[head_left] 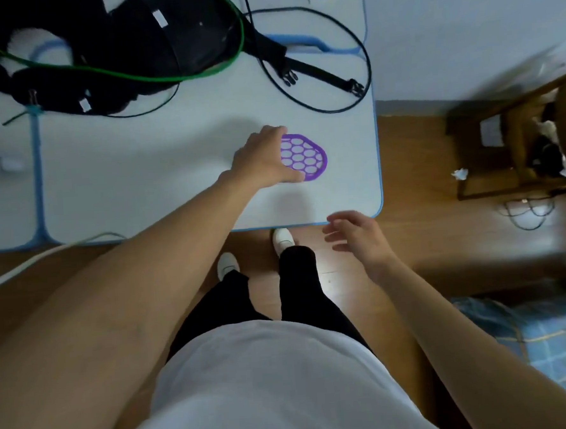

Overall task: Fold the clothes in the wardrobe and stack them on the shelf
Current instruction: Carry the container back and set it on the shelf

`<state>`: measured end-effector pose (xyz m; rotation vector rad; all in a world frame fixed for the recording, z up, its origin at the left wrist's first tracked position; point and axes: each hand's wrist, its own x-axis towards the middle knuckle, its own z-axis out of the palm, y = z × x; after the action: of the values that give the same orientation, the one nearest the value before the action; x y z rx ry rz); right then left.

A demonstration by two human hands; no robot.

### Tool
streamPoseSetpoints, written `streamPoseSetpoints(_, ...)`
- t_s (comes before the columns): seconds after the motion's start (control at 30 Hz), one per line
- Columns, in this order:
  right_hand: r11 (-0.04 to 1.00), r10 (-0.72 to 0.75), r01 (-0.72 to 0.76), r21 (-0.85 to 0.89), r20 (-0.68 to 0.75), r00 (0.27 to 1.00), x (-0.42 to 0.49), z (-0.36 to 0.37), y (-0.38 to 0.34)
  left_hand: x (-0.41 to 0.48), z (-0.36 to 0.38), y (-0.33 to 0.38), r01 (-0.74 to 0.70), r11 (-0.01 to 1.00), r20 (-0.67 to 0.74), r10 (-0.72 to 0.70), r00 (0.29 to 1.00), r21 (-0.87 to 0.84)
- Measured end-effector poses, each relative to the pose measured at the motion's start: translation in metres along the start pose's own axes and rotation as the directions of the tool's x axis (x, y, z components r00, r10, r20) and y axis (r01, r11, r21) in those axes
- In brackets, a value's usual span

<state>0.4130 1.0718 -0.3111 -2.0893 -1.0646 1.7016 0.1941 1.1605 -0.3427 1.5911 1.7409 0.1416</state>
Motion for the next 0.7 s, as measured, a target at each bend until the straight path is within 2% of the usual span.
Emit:
streamPoseSetpoints(0.13, 0.978, -0.207, 0.207, -0.010, -0.054, 0.977, 0.053, -0.010, -0.065, -0.008, 0.013, 0.001, 0.039, 0.991, 0.001, -0.039, 0.999, 0.128)
streamPoseSetpoints(0.2, 0.969, -0.233, 0.234, -0.083, 0.026, 0.972, 0.082, -0.012, -0.084, -0.015, 0.022, 0.002, 0.100, 0.984, -0.042, -0.094, 0.995, 0.145)
streamPoseSetpoints(0.3, 0.958, -0.156, 0.213, -0.190, 0.278, 0.948, 0.110, -0.010, -0.090, -0.023, 0.040, 0.008, 0.189, 0.974, -0.132, -0.172, 0.976, 0.126)
streamPoseSetpoints(0.37, 0.963, -0.078, 0.171, -0.208, 0.392, 0.917, 0.119, -0.005, -0.084, -0.026, 0.050, 0.011, 0.234, 0.966, -0.188, -0.211, 0.959, 0.110)
streamPoseSetpoints(0.53, 0.982, 0.017, 0.075, -0.171, 0.481, 0.876, 0.125, 0.003, -0.078, -0.039, 0.057, 0.014, 0.287, 0.958, -0.245, -0.277, 0.929, 0.004)
streamPoseSetpoints(0.7, 0.986, 0.083, 0.023, -0.165, 0.605, 0.792, 0.107, 0.023, -0.077, -0.082, 0.054, 0.010, 0.289, 0.920, -0.256, -0.356, 0.899, -0.264)
